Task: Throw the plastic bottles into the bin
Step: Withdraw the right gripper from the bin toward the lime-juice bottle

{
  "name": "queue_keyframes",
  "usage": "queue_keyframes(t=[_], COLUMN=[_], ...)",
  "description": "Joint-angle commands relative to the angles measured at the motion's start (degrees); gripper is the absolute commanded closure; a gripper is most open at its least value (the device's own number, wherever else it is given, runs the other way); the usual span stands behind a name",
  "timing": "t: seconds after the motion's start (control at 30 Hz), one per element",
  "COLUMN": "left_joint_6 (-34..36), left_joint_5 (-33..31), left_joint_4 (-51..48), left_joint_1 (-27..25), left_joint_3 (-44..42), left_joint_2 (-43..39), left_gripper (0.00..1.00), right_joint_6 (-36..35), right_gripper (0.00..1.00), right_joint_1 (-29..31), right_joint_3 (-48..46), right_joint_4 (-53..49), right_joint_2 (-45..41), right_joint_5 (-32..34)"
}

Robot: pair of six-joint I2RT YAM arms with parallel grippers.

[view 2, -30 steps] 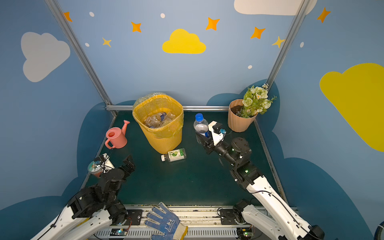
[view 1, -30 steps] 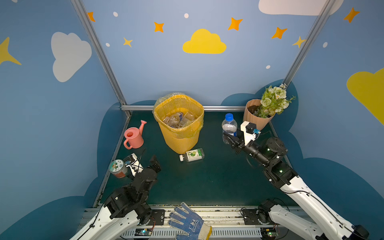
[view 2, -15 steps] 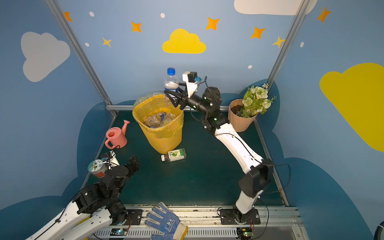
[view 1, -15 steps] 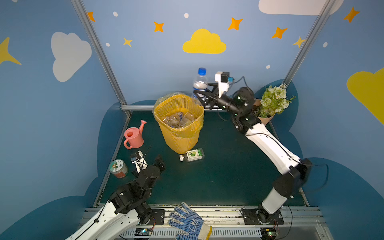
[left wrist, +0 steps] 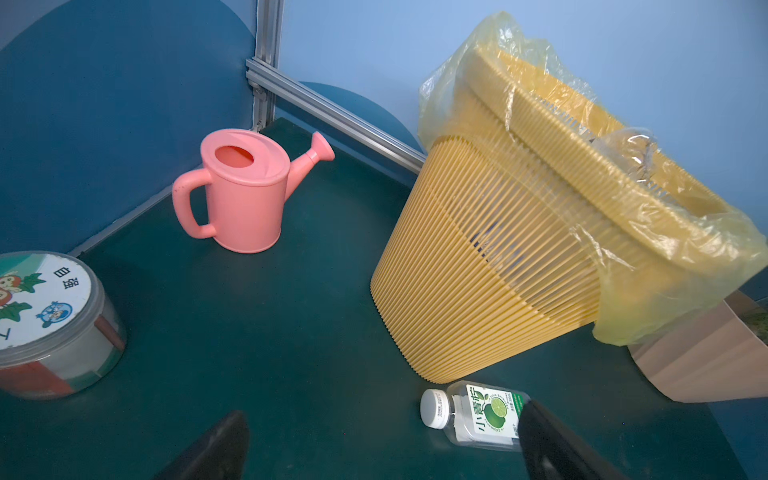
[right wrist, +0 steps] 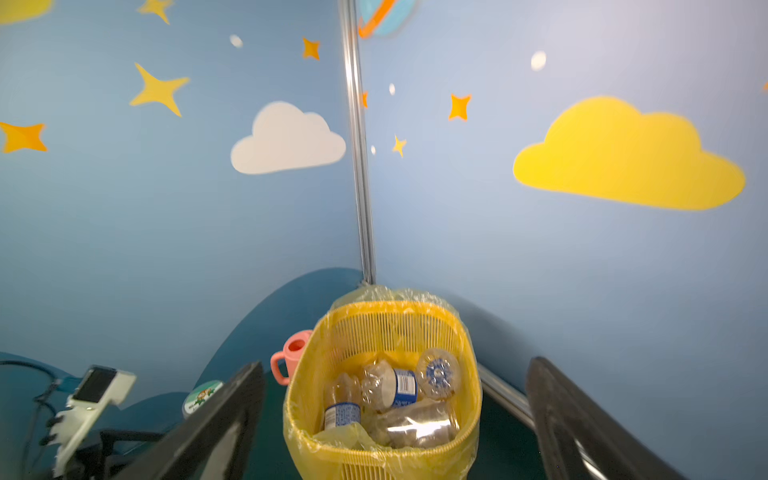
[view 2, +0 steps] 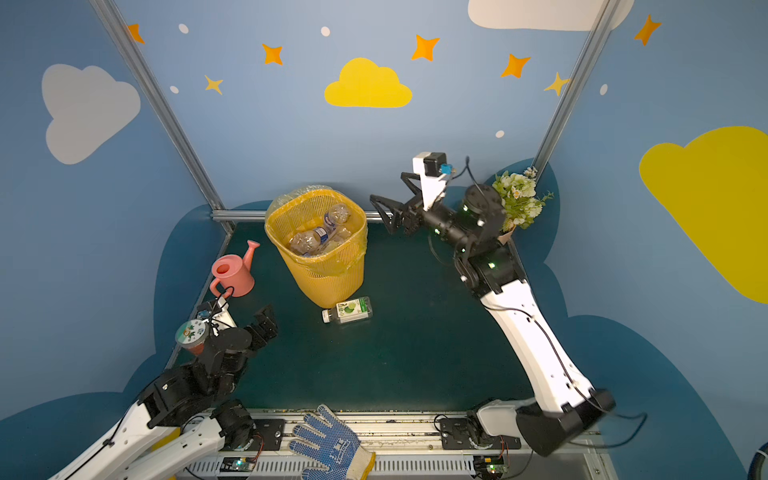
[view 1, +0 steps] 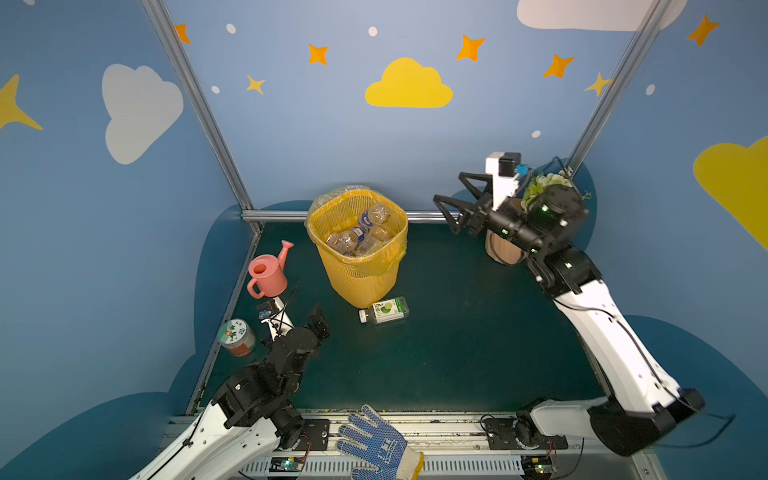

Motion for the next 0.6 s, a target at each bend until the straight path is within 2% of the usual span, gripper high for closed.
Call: queue_keyframes(t=[0.0,0.1,0.3,0.57], left_joint_6=[0.4,-0.7,-3.2,-4.9], left_joint_5=[0.0,-0.1,-0.5,-0.2], left_joint_4=[1.1,1.0,-1.2,-2.9], left_joint_1=[0.1,0.1,0.3,0.2], left_joint_3=[-1.0,-2.1,-4.7,-7.0], left_joint_2=[0.5,0.0,-3.7,-6.8], left_gripper=[0.0,0.0,0.0,0.0], right_joint_6=[-1.8,-0.2,3.8,7.6], right_gripper=[0.04,0.05,0.06,0.06], right_joint_1=[-0.1,-1.0,-1.8,-1.7], right_joint_3=[-10.0,-20.0,-33.7,-38.2], right_joint_4=[-1.0,0.6,2.5,4.0], right_joint_2=[-0.7,-2.0,1.9,11.5], right_joint_5=[5.4,6.7,6.3,1.1])
